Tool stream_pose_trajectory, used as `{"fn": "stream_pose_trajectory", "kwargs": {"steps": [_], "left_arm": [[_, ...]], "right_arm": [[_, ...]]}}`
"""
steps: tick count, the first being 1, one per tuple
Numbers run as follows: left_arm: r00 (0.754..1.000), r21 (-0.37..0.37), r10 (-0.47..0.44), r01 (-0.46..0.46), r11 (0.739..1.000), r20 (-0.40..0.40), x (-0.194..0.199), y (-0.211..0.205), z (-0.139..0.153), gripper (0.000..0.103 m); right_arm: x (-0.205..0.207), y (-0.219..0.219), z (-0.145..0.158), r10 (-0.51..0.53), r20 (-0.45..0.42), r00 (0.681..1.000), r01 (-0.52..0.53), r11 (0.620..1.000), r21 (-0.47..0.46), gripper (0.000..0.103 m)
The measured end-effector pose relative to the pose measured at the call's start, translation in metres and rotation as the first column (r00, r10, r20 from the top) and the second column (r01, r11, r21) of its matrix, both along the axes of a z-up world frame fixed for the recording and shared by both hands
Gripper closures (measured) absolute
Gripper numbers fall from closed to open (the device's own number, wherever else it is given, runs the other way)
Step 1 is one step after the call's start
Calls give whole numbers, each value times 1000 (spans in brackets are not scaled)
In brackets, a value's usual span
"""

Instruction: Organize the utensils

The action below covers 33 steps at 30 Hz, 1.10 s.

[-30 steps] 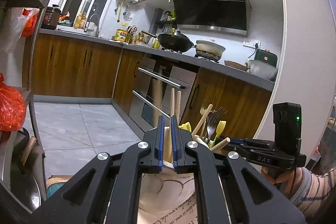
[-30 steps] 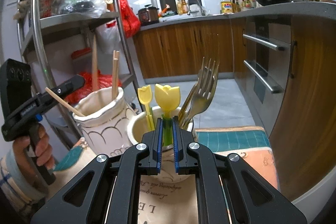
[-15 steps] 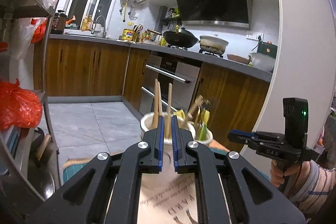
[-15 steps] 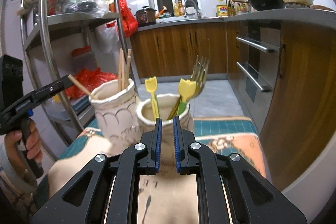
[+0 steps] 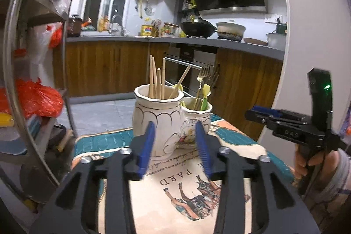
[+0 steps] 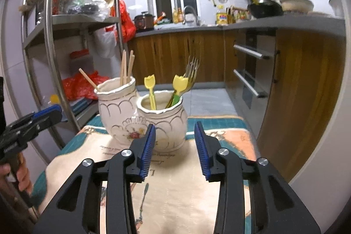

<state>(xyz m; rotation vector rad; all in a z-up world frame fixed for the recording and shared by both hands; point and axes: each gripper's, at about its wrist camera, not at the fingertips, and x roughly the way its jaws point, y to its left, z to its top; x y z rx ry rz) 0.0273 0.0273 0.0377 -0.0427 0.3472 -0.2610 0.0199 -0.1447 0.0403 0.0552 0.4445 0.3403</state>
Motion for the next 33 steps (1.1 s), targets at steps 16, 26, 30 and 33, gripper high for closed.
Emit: {"fn": "stream_pose_trajectory", "kwargs": {"steps": [16, 26, 30, 33], "left_arm": [[986, 79, 161, -163, 983, 31, -6, -5, -19, 18], [983, 80, 170, -175, 981, 69, -14, -5, -17, 6], [982, 99, 174, -182, 978, 79, -15, -9, -17, 6], [982, 103, 175, -182, 978, 73, -14, -9, -17, 6]], "right_arm": [[-17, 0, -15, -1, 108, 994, 8, 998, -61, 23], [-21, 8, -19, 9, 134, 991, 1, 997, -75, 10], [-23, 8, -18, 6, 142, 990, 6, 997, -79, 8], [-23, 7, -18, 9, 137, 991, 1, 997, -77, 7]]}}
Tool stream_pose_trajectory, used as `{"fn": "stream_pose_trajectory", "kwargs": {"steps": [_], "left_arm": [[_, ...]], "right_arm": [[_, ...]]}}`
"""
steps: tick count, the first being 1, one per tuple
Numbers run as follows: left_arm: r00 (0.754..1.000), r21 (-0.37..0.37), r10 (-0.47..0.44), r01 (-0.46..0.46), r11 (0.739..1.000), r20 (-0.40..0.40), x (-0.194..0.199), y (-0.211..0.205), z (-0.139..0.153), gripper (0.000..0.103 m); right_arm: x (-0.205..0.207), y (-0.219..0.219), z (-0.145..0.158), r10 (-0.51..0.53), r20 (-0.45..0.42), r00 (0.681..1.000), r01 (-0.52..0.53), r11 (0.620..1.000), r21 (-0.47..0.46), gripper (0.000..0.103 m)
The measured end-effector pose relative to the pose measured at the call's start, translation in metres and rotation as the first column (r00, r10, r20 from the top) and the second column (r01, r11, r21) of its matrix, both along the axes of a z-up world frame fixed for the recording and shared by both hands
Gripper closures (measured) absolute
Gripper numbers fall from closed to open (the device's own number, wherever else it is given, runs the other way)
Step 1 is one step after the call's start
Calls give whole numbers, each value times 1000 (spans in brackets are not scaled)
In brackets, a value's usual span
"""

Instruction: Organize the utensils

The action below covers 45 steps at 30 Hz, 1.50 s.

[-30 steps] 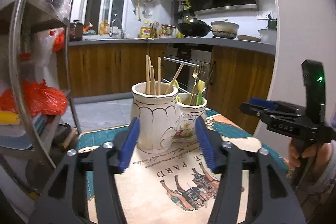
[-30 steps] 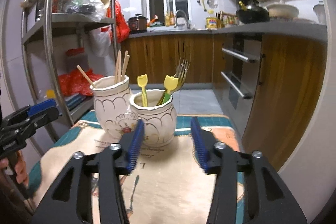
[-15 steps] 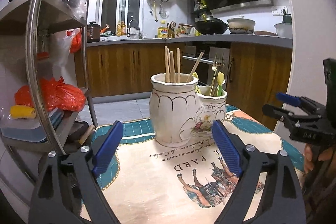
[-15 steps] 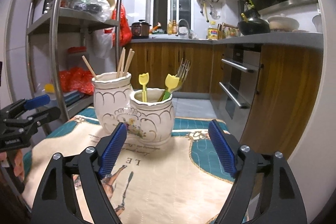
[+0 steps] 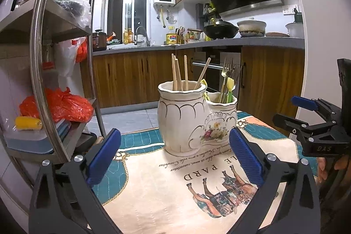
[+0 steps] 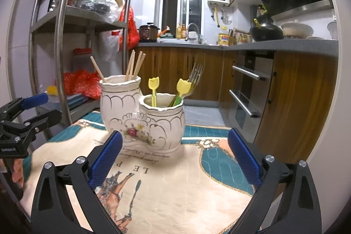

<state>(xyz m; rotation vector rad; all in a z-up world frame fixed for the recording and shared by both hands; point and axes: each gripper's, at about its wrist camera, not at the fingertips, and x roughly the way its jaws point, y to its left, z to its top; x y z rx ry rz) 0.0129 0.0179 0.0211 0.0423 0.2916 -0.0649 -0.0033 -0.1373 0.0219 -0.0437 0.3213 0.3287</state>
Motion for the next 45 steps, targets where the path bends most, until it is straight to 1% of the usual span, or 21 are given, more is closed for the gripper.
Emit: {"fn": "stream_pose_trajectory", "kwargs": {"steps": [4, 10, 45], "left_arm": [[1000, -9, 2, -2, 1000, 3, -1, 2, 0, 6], [1000, -2, 1, -1, 1000, 15, -3, 2, 0, 6], [1000, -9, 11, -11, 1000, 5, -3, 2, 0, 6]], "right_arm": [[-1, -1, 0, -2, 2, 1000, 2, 1000, 9, 6], [-1, 0, 2, -7, 9, 1000, 7, 1000, 10, 6], [3, -1, -3, -7, -4, 1000, 7, 1000, 4, 6]]}}
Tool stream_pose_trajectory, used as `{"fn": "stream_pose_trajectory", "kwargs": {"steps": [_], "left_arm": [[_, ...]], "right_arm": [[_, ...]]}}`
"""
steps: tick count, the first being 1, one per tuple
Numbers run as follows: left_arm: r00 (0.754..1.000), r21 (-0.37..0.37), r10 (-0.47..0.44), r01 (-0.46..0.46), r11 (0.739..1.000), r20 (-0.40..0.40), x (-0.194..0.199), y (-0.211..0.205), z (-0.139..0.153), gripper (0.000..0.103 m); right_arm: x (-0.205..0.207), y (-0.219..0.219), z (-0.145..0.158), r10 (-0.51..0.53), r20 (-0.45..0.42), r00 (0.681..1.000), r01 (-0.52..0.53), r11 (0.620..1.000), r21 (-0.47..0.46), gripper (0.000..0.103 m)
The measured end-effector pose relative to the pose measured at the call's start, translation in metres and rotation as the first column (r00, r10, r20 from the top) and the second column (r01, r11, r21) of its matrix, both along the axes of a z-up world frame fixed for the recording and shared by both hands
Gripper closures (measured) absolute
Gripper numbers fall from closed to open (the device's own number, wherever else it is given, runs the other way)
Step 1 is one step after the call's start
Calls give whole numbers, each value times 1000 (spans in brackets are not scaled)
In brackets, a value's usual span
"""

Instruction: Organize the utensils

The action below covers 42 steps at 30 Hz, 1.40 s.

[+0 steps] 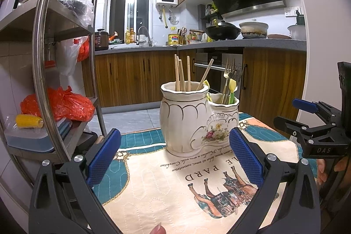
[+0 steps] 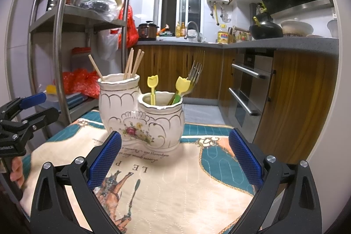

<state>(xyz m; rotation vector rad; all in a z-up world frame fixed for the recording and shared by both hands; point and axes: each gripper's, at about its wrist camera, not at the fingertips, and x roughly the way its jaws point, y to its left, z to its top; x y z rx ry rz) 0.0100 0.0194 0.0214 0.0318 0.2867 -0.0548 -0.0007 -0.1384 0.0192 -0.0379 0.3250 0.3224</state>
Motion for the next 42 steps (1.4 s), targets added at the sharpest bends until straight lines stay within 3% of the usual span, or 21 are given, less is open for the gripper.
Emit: {"fn": "stream_pose_trajectory", "kwargs": {"steps": [42], "left_arm": [[1000, 2, 20, -20, 1000, -6, 2, 3, -1, 5]], "right_arm": [[0, 3, -4, 13, -22, 1000, -13, 1000, -3, 6]]}}
